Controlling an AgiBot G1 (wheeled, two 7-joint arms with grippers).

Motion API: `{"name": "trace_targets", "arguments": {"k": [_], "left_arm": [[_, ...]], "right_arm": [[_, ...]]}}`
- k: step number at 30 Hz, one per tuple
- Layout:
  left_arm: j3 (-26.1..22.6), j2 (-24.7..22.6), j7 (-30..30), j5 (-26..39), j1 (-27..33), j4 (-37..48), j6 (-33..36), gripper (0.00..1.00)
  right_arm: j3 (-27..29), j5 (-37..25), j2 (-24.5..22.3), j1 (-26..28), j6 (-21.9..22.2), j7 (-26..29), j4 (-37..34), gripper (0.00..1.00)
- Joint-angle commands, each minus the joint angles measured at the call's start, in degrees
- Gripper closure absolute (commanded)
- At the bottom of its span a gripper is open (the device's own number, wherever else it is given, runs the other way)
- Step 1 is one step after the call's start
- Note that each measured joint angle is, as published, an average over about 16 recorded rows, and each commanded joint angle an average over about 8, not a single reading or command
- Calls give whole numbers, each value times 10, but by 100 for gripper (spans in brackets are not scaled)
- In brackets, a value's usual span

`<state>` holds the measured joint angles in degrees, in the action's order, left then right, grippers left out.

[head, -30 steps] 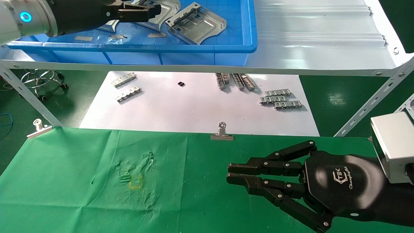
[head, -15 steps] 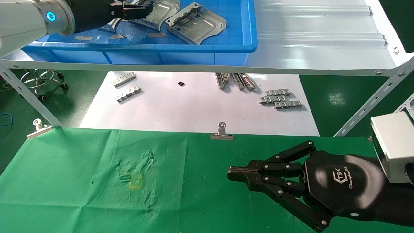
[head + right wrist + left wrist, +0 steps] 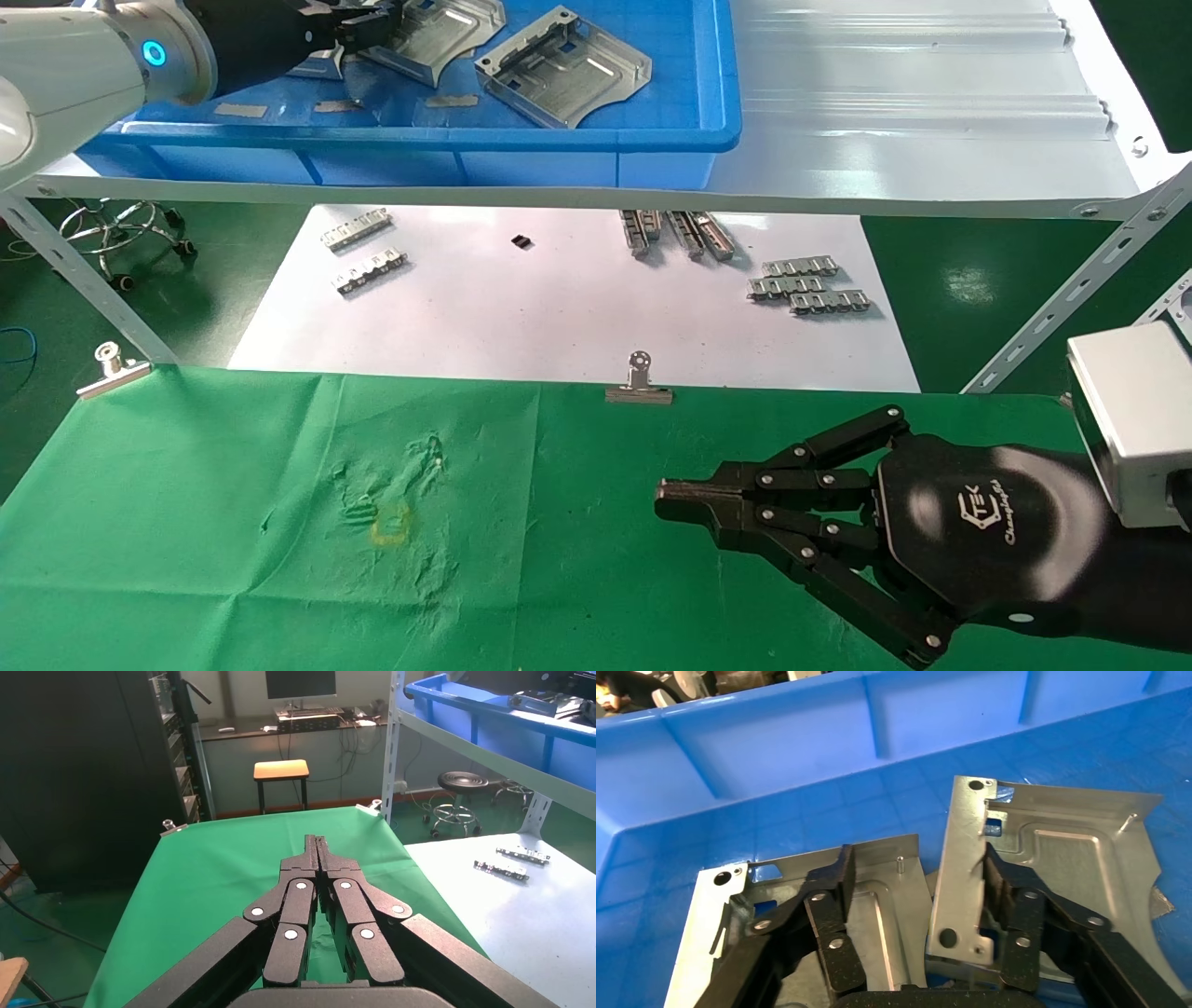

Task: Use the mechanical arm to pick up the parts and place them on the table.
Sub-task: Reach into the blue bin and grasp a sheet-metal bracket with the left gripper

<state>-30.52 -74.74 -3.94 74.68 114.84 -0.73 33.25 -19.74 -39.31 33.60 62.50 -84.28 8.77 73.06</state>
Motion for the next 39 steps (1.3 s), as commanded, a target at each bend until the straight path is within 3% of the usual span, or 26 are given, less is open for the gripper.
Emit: {"name": "trace_targets", "arguments": {"k": [1,35,36,39], "left_arm": [[0,0,2,0,-1,1,-1,100],[8,20,21,-12,9,-2,58,100],[8,19,22,-12,8,-1,56,98],[7,18,25,-11,7,1,48,64]], "right_arm": [[0,0,0,0,0,0,0,100],[0,0,0,0,0,0,0,100],[0,0,0,0,0,0,0,100],[0,0,0,0,0,0,0,100]]}}
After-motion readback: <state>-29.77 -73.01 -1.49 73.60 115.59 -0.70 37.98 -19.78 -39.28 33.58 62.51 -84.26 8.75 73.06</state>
